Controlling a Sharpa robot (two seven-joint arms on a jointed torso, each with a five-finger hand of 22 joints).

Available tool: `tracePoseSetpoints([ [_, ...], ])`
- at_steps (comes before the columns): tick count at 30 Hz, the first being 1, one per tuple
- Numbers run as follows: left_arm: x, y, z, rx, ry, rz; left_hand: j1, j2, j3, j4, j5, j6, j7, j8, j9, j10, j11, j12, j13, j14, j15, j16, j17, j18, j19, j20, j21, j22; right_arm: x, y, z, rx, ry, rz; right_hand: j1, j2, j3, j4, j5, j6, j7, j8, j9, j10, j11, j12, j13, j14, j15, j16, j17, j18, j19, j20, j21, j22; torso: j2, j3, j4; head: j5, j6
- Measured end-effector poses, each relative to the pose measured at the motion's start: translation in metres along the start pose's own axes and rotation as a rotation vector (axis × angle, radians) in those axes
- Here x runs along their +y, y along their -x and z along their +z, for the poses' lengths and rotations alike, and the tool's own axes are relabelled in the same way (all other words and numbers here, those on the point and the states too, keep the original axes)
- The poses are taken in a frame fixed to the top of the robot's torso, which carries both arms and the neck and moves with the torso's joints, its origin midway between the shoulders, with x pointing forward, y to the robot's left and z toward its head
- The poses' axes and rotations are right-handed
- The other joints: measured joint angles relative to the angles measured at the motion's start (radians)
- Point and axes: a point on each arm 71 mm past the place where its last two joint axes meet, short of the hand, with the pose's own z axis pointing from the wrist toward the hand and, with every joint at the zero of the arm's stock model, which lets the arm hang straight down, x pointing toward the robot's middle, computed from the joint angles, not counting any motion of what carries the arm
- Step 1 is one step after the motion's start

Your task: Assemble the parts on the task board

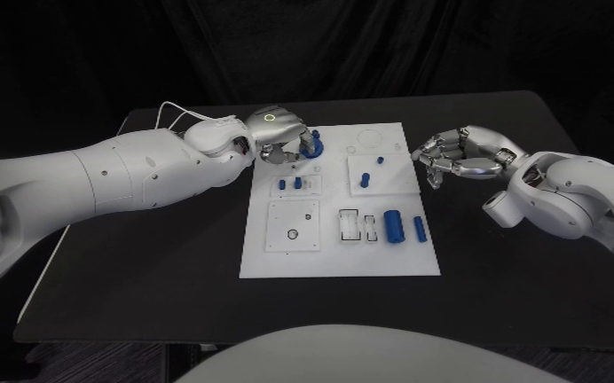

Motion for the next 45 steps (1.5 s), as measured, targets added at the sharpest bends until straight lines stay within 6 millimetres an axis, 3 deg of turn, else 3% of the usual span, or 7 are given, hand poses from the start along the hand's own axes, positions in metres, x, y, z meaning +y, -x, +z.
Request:
tracePoseSetpoints([
  [9, 0.002, 0.002, -0.006, -0.011, 0.017, 0.001, -0.003, -0.003, 0.007, 0.007, -0.010, 0.007, 0.000, 0.006, 0.002, 0.015, -0.003, 0.000, 0.000, 0.000, 0.000, -0.004, -0.001, 0.000, 0.003, -0.003, 0.004, 0.000, -0.005, -0.004, 0.000, 0.018, -0.017, 0.009, 0.000, 0.000, 0.003, 0.003, -0.004, 0.000, 0.000, 0.000, 0.000, 0.000, 0.000, 0.000, -0.001, 0.000, 0.000, 0.000, -0.001, 0.000, 0.000, 0.000, 0.000, 0.000, 0.000, 0.0001, -0.0002, 0.002, 0.000],
  [20, 0.004, -0.006, -0.009, 0.019, 0.041, -0.009, -0.017, -0.017, 0.016, 0.017, -0.034, 0.005, -0.002, 0.010, 0.002, 0.017, -0.005, -0.007, -0.001, 0.000, 0.000, -0.016, -0.018, 0.000, 0.003, -0.003, -0.007, 0.000, -0.008, -0.006, 0.000, 0.034, -0.028, 0.017, 0.000, 0.000, 0.003, 0.003, -0.004, 0.000, 0.000, 0.000, 0.000, 0.000, 0.000, 0.000, -0.001, 0.000, 0.000, 0.000, -0.001, 0.000, 0.000, 0.000, 0.000, 0.000, 0.000, -0.0002, -0.0007, -0.005, 0.000],
  [31, 0.006, -0.010, -0.011, 0.047, 0.054, -0.017, -0.021, -0.021, 0.013, 0.020, -0.034, 0.003, -0.004, 0.011, 0.001, 0.018, -0.006, -0.011, -0.002, 0.000, 0.000, -0.020, -0.024, 0.000, 0.003, -0.003, -0.012, 0.000, -0.009, -0.008, 0.000, 0.042, -0.030, 0.020, 0.000, 0.000, 0.003, 0.003, -0.004, 0.000, 0.000, 0.000, 0.000, 0.000, 0.000, 0.000, -0.001, 0.000, 0.000, 0.000, -0.001, 0.000, 0.000, 0.000, 0.000, 0.000, 0.001, -0.0010, -0.0023, -0.003, 0.000],
  [45, 0.009, -0.015, -0.017, 0.076, 0.071, -0.025, -0.042, -0.028, 0.013, 0.020, -0.039, 0.003, -0.004, 0.011, 0.000, 0.015, -0.003, -0.019, -0.003, 0.000, 0.000, -0.023, -0.032, 0.000, 0.003, -0.003, -0.016, 0.000, -0.009, -0.009, 0.000, 0.045, -0.032, 0.021, 0.000, 0.000, 0.003, 0.003, -0.004, 0.000, 0.000, 0.000, 0.000, 0.000, 0.000, 0.000, -0.001, 0.000, 0.000, 0.000, -0.001, 0.000, 0.000, 0.000, 0.000, 0.000, 0.001, 0.0008, -0.0029, -0.004, 0.000],
])
